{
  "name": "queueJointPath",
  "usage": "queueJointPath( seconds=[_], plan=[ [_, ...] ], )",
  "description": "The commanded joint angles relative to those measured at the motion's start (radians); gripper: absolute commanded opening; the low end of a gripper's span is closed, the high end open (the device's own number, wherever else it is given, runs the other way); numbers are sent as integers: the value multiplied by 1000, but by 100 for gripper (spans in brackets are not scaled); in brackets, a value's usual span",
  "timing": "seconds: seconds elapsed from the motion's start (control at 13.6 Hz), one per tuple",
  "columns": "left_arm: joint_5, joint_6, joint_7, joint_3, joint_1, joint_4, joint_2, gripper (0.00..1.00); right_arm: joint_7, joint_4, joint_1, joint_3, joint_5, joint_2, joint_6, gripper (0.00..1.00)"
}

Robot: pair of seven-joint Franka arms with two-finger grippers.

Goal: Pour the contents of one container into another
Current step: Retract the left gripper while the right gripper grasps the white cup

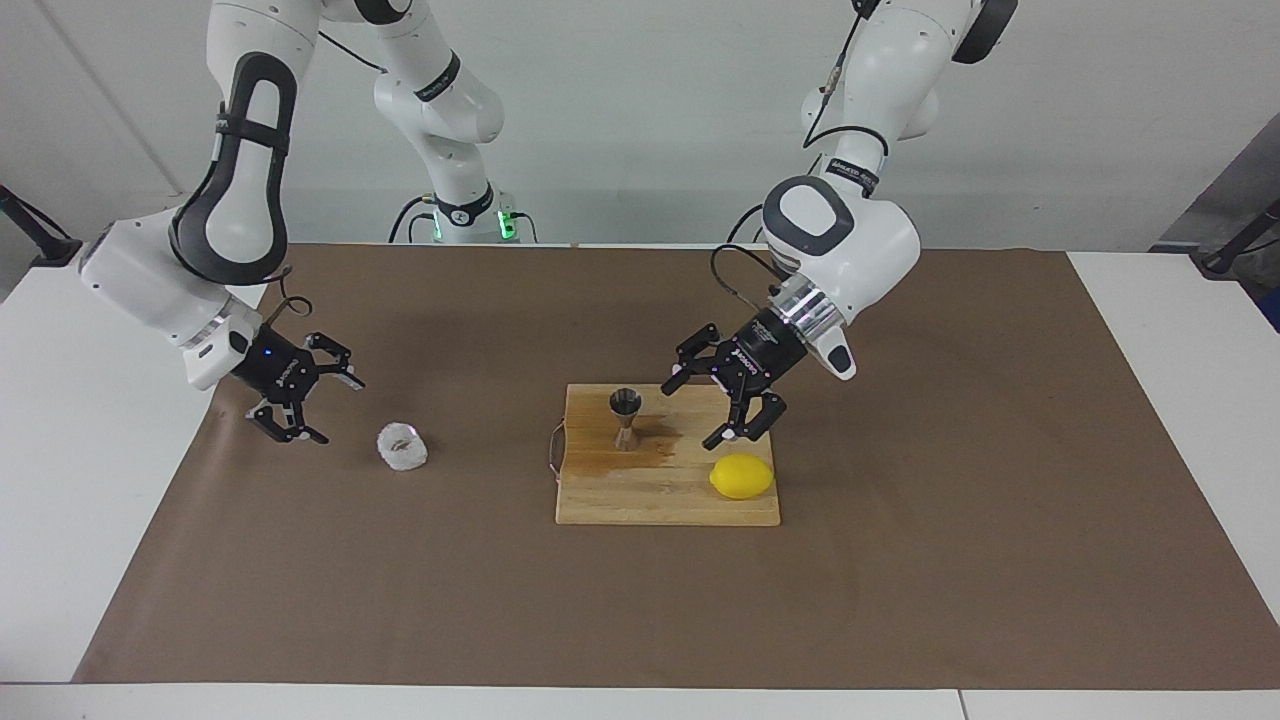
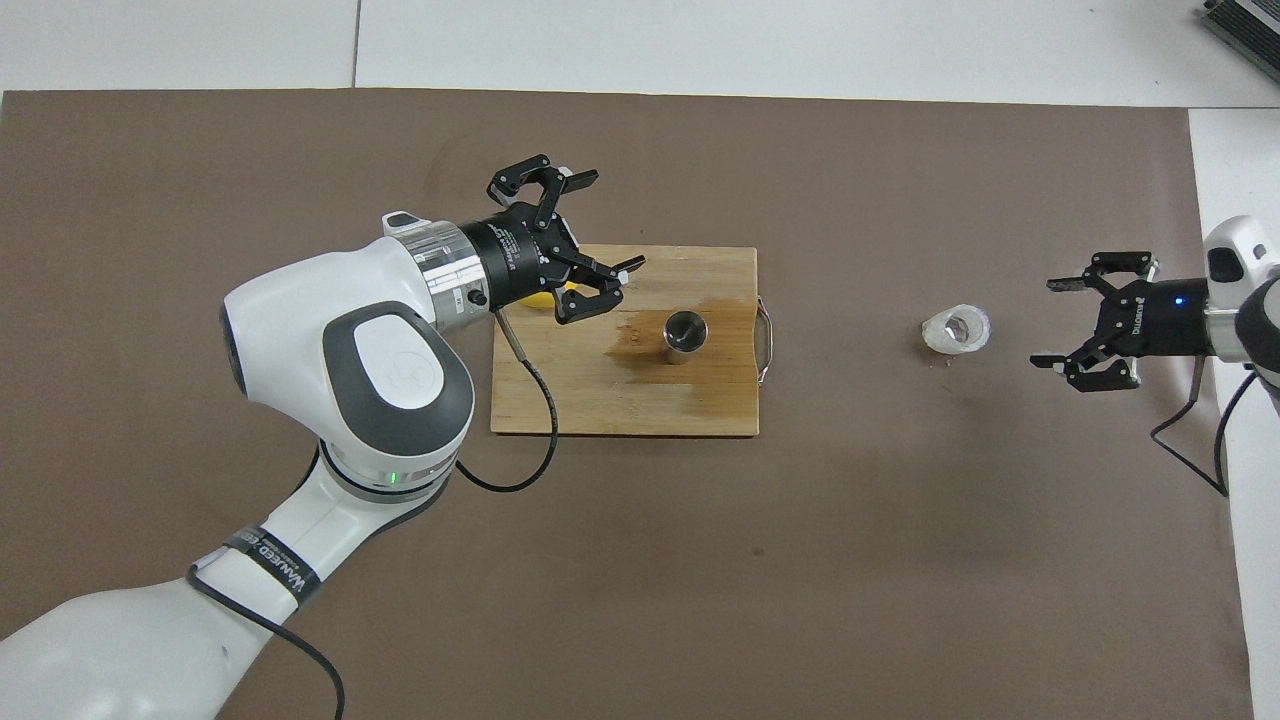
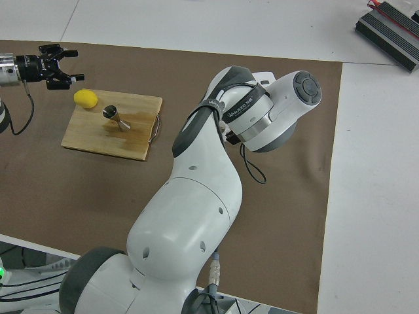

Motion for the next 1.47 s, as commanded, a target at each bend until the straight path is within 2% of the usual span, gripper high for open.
queueJointPath(
  seconds=[0.0,0.15,0.44,0.66,1.03,1.25,1.4],
  plan=[
    [184,-164,-4,1,74,-56,-62,100,-145,8,-12,8,132,82,11,100],
    [351,-299,-7,1,123,-53,-71,100,-222,9,-10,8,189,137,14,100],
    [695,-502,4,0,213,-22,-97,100,-272,11,2,11,226,179,23,100],
    [915,-638,117,1,227,19,-97,100,-302,5,35,13,275,188,52,100],
    [1107,-773,523,4,291,26,-120,100,-326,-34,43,13,275,184,98,100],
    [1115,-804,881,8,385,26,-129,100,-328,-49,69,13,275,185,143,100],
    [1168,-838,1083,9,425,29,-143,100,-328,-57,66,13,275,182,143,100]
  ],
)
